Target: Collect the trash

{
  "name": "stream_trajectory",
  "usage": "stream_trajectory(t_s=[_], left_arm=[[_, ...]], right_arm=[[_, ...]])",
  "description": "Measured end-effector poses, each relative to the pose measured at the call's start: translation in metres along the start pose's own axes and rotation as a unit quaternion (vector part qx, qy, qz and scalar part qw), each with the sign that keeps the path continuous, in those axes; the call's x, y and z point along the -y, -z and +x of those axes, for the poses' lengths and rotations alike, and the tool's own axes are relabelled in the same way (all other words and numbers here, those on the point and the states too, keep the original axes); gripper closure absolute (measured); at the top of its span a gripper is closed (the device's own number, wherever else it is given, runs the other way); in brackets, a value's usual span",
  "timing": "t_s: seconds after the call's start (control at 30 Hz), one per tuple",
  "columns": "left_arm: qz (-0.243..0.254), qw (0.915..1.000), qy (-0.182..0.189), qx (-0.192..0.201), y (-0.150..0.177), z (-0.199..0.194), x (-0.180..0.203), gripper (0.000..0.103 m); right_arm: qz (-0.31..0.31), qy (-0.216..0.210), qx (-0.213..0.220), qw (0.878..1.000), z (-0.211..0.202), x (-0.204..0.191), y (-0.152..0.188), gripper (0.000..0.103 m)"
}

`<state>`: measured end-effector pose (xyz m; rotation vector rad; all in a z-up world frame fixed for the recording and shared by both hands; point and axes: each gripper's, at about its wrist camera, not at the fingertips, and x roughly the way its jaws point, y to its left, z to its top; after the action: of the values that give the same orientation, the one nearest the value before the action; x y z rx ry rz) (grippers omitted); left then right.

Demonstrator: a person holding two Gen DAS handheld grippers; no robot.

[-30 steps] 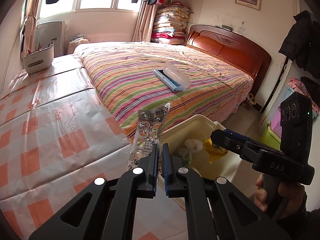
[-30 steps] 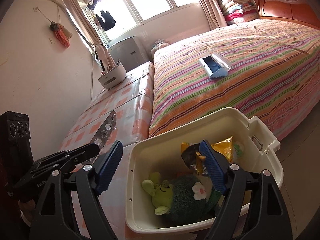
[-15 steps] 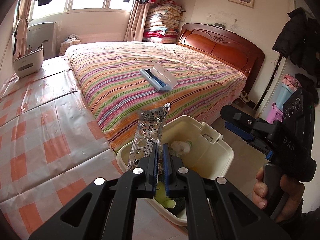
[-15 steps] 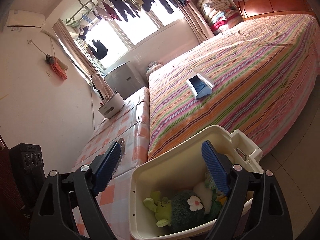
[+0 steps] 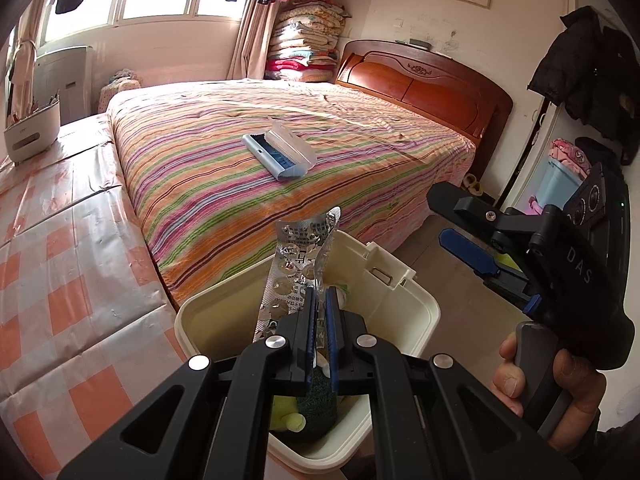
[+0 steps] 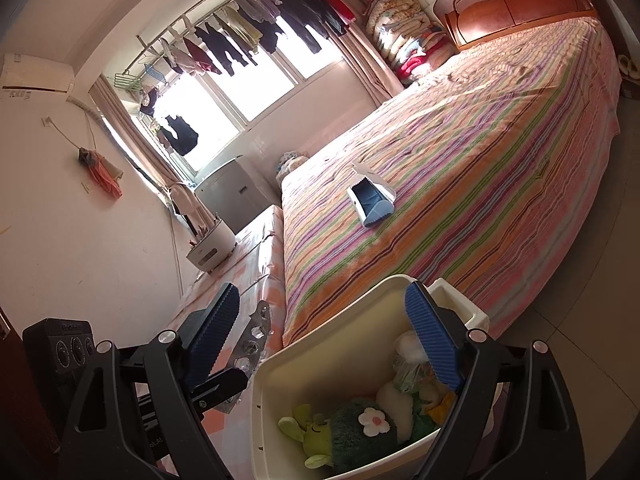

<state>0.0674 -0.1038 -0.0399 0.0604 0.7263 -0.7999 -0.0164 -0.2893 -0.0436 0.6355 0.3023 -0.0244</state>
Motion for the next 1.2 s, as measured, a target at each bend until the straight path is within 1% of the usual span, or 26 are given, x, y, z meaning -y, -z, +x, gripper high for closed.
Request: stream_trajectory(t_s=[0.2,0.33,0.37,0.4,0.43,0.47,0.5,0.53,0.57,0.6,0.67,0.77,0.87,0.97,1.1,1.2], left_arm=[[0.005,1.0000,-0.003,-0.006,0.002,0.006,0.005,0.097],[0.016,0.9995,-0.024,-0.014,0.004,0.004,0.010,0.095],[0.017,0.9992,-0.030,-0.018,0.005,0.003,0.011,0.090],[0.016,0.9990,-0.037,-0.021,0.006,0.002,0.012,0.083],[0.014,0.9986,-0.047,-0.019,0.008,-0.001,0.013,0.052],[0.012,0.9978,-0.065,-0.009,0.009,-0.005,0.013,0.024],[0.008,0.9964,-0.083,0.013,0.010,-0.012,0.014,0.022],[0.007,0.9948,-0.095,0.036,0.011,-0.020,0.015,0.022],[0.008,0.9933,-0.105,0.048,0.011,-0.026,0.016,0.022],[0.011,0.9924,-0.113,0.049,0.011,-0.030,0.017,0.022],[0.008,0.9903,-0.133,0.040,0.009,-0.037,0.017,0.022],[-0.005,0.9846,-0.170,0.040,0.015,-0.052,0.013,0.022],[-0.030,0.9767,-0.208,0.043,0.024,-0.071,0.004,0.022],[-0.060,0.9683,-0.240,0.037,0.033,-0.089,-0.008,0.022],[-0.093,0.9598,-0.263,0.033,0.048,-0.115,-0.020,0.022],[-0.107,0.9551,-0.275,0.031,0.058,-0.133,-0.022,0.022]], right_arm=[[0.010,0.011,0.024,1.000,-0.010,0.010,-0.004,0.019],[0.008,0.013,0.027,1.000,-0.012,0.011,-0.004,0.018],[0.006,0.014,0.027,1.000,-0.012,0.011,-0.004,0.018],[0.006,0.014,0.028,0.999,-0.012,0.011,-0.005,0.018],[0.005,0.013,0.028,1.000,-0.012,0.010,-0.004,0.017],[0.003,0.013,0.027,1.000,-0.012,0.009,-0.004,0.017],[0.000,0.015,0.027,1.000,-0.012,0.008,-0.004,0.017],[-0.003,0.017,0.027,0.999,-0.012,0.007,-0.003,0.017],[-0.006,0.018,0.027,0.999,-0.012,0.005,-0.002,0.017],[-0.010,0.020,0.026,0.999,-0.012,0.004,-0.002,0.016],[-0.016,0.025,0.022,0.999,-0.013,-0.001,-0.001,0.014],[-0.029,0.023,0.022,0.999,-0.021,-0.012,0.001,0.013],[-0.062,0.026,0.019,0.998,-0.030,-0.034,0.006,0.011],[-0.103,0.029,0.003,0.994,-0.040,-0.058,0.017,0.010],[-0.142,0.022,-0.026,0.989,-0.056,-0.088,0.039,0.008],[-0.173,0.023,-0.041,0.984,-0.069,-0.107,0.056,0.008]])
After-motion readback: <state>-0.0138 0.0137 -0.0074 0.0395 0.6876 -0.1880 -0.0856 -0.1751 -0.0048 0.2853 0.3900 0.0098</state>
